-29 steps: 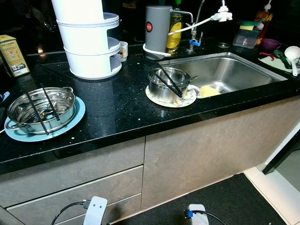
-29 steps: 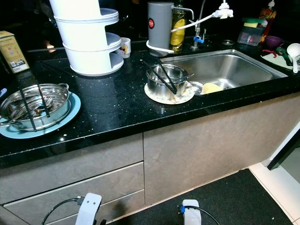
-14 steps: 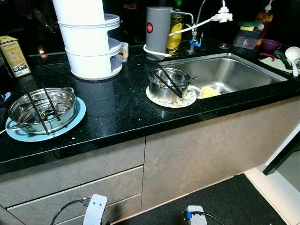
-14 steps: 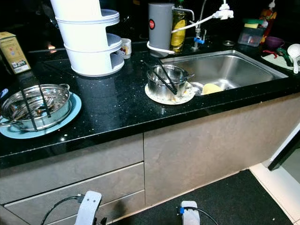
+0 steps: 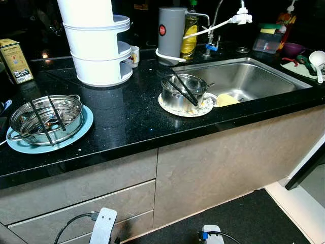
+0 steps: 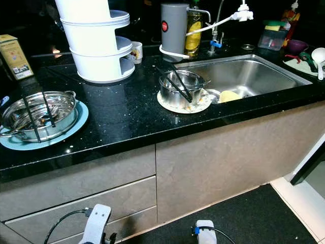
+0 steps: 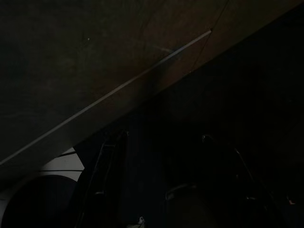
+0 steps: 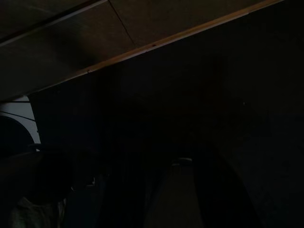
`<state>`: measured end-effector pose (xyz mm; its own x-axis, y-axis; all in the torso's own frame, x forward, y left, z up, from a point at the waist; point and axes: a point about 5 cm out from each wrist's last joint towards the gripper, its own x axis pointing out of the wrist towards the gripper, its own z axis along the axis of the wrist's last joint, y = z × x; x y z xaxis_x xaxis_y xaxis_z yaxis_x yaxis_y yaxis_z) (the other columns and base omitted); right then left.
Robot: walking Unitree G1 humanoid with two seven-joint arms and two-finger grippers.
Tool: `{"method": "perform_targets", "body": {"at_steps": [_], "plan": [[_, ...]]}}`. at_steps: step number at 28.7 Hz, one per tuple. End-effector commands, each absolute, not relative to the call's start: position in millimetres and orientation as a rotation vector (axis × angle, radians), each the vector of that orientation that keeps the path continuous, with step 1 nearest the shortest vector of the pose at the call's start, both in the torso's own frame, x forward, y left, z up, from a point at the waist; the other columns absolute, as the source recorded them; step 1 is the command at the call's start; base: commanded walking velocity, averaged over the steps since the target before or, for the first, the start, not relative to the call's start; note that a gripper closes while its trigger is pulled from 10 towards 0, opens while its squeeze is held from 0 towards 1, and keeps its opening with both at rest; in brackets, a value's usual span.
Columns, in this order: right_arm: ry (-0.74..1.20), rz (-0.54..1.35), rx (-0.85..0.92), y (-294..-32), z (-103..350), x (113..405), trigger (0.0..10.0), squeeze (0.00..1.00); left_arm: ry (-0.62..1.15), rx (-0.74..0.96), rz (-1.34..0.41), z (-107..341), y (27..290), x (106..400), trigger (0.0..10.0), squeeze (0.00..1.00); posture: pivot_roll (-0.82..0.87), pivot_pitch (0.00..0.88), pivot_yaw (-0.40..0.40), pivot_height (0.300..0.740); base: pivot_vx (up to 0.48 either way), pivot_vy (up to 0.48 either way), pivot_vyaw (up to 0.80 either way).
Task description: Kitchen organization
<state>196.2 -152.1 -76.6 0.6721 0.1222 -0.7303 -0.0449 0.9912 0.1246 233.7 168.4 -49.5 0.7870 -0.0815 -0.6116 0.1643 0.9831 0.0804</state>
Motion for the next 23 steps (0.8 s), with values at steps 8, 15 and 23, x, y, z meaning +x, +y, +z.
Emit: {"method": "perform_targets", "body": {"at_steps": [8,15,23], "plan": [[0.861,0.092,0.09,-153.1,-80.8,189.3,10.0,0.0,0.663,0.124,-0.134,-52.0,168.4,230.2,10.0,0.03,-0.02,0.087,-0.02,0.74,0.0,0.0,0.0],[0.862,0.095,0.082,-153.5,-81.0,188.7,10.0,0.0,0.655,0.125,-0.141,-50.3,166.8,232.8,10.0,0.03,-0.02,0.083,-0.024,0.74,0.0,0.0,0.0],[0.86,0.095,0.099,-152.7,-81.2,188.0,10.0,0.0,0.652,0.121,-0.142,-49.2,166.1,234.5,10.0,0.02,-0.02,0.081,-0.024,0.74,0.0,0.0,0.0]]}}
